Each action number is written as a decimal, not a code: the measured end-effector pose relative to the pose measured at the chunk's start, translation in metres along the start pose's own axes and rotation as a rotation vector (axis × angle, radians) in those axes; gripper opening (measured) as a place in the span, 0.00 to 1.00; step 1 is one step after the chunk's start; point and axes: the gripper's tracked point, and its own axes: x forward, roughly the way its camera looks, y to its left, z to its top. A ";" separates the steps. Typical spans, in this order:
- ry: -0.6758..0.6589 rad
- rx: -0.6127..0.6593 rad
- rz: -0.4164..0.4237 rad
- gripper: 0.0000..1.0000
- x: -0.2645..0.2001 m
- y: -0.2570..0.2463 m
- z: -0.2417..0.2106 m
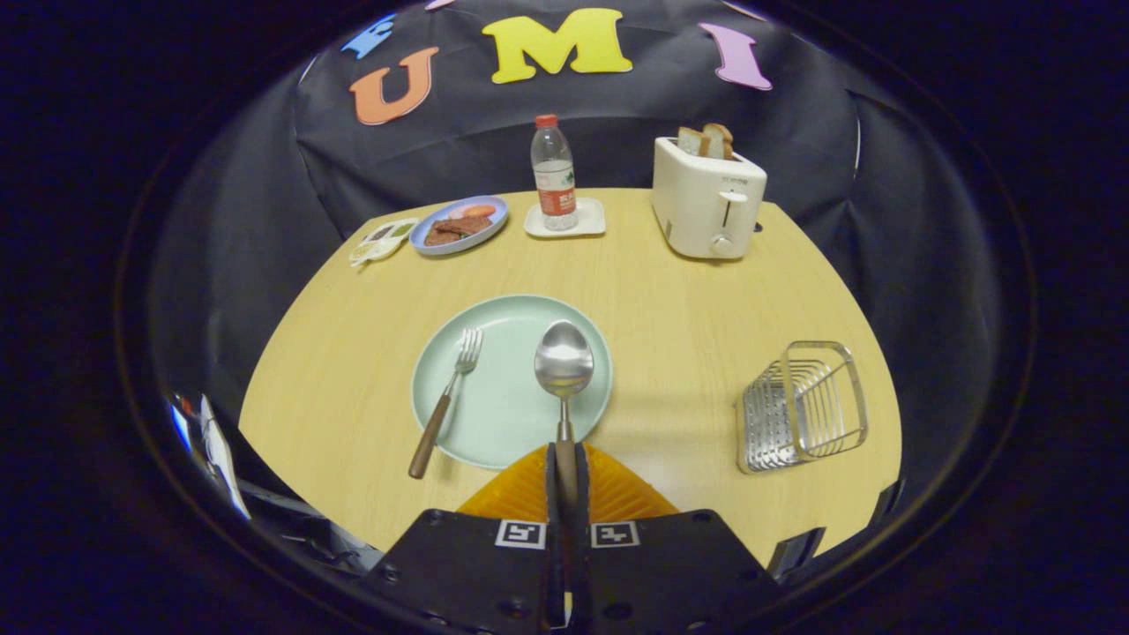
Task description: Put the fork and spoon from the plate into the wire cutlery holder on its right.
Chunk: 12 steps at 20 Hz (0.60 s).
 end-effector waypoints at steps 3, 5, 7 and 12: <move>-0.015 0.028 -0.025 0.04 -0.016 -0.035 0.003; -0.025 0.042 -0.034 0.04 -0.026 -0.058 0.002; -0.032 0.044 -0.039 0.04 -0.036 -0.079 0.001; -0.029 0.064 -0.119 0.04 -0.052 -0.141 -0.006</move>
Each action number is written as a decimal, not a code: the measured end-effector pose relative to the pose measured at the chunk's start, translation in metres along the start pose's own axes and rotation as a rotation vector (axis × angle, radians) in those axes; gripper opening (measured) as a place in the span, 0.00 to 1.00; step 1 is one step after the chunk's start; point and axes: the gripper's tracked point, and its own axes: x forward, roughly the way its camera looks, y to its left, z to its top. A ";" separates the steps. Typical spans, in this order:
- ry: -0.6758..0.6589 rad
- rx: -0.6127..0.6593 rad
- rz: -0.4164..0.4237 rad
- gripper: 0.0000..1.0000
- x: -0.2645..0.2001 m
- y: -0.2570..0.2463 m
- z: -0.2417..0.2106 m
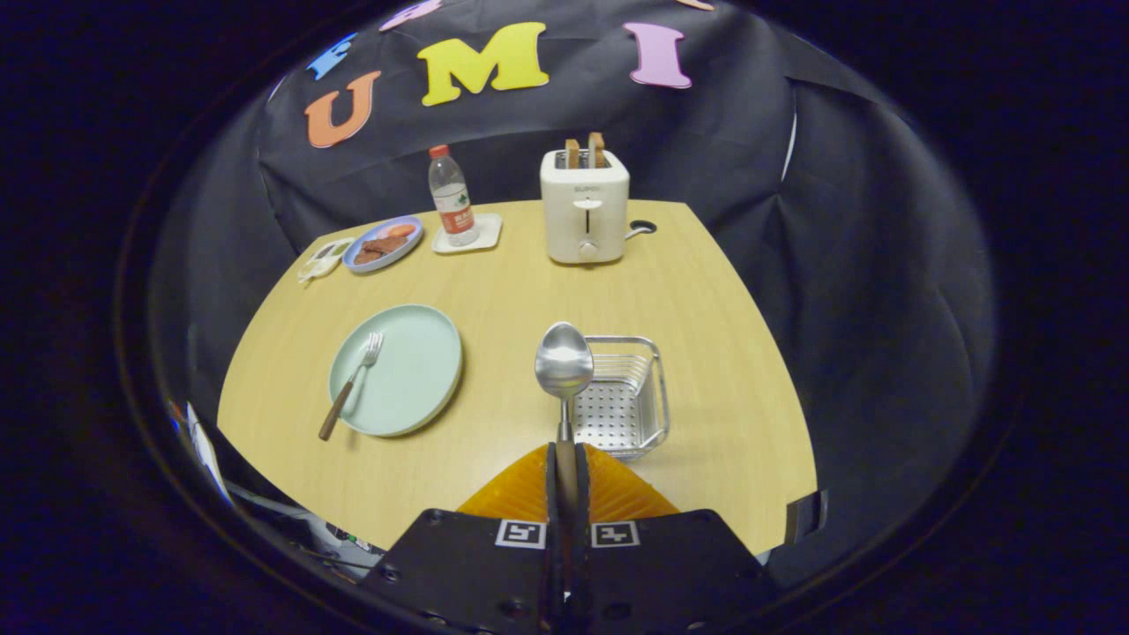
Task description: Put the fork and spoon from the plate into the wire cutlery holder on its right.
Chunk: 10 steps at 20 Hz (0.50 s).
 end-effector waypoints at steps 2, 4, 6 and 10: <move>0.034 0.015 -0.011 0.04 -0.003 -0.017 -0.006; 0.088 0.016 0.015 0.04 -0.008 -0.019 -0.010; 0.121 0.012 0.017 0.04 -0.010 -0.023 -0.008; 0.137 -0.018 0.012 0.04 -0.012 -0.023 0.009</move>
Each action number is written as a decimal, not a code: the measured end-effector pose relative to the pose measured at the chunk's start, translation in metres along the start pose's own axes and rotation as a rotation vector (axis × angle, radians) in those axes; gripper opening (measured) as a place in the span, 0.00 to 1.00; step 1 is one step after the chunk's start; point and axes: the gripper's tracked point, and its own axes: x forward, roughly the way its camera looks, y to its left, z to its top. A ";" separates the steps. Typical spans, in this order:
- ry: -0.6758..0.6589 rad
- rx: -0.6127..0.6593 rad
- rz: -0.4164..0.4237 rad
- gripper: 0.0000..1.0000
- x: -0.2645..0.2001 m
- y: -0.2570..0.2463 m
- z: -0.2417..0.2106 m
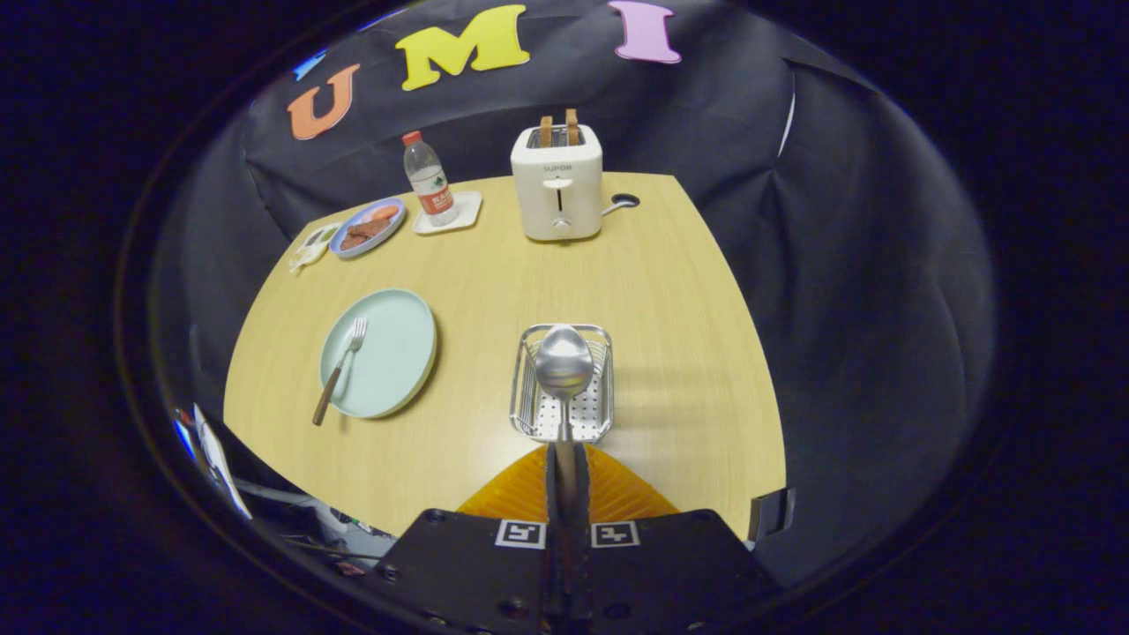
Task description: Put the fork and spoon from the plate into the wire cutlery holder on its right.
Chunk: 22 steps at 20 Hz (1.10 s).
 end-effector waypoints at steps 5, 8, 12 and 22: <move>0.054 0.026 -0.014 0.06 0.009 -0.003 0.006; 0.056 0.044 -0.028 0.06 0.013 -0.006 0.008; 0.018 0.044 -0.040 0.09 0.012 -0.005 0.018; -0.084 0.090 0.018 0.32 0.010 0.043 0.039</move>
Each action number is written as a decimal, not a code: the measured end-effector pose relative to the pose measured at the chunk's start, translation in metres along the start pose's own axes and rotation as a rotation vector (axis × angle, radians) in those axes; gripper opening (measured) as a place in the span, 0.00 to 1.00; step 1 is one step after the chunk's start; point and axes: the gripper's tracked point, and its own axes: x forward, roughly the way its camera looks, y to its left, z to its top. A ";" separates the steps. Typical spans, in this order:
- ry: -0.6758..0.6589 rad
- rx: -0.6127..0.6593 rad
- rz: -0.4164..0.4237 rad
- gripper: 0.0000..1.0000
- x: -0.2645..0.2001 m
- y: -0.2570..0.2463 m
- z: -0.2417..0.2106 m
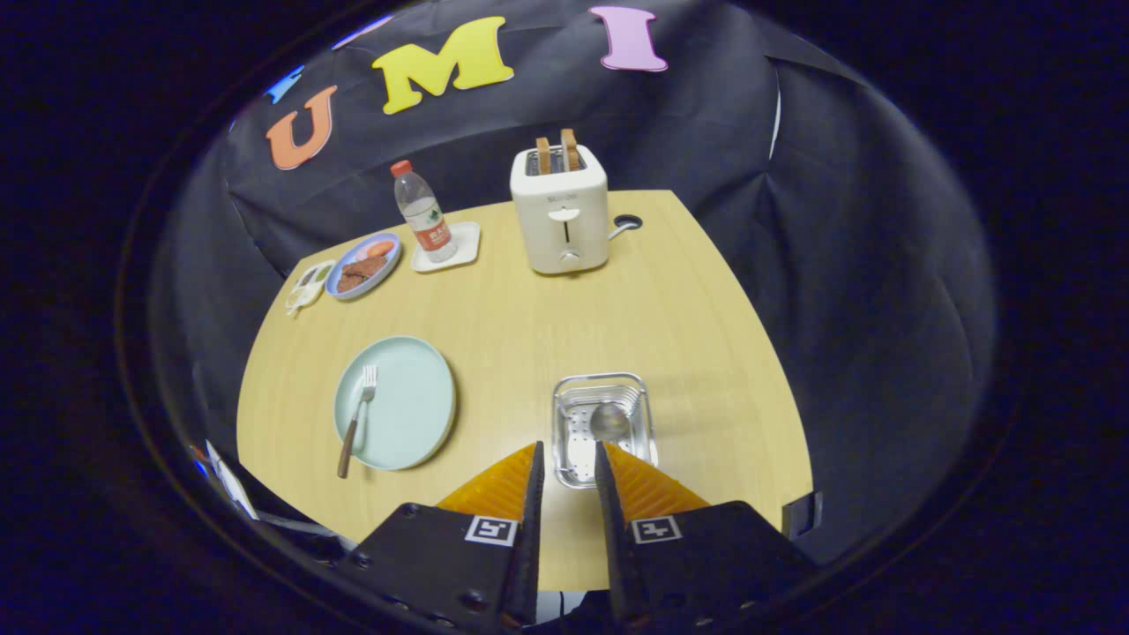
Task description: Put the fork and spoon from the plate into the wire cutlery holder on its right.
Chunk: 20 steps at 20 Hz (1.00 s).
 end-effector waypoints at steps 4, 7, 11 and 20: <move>-0.031 -0.045 0.033 0.38 0.010 0.045 0.001; -0.024 -0.064 0.063 0.44 0.023 0.088 -0.007; -0.005 -0.102 0.088 0.52 0.039 0.146 -0.020; 0.027 -0.159 0.099 0.78 0.076 0.237 -0.037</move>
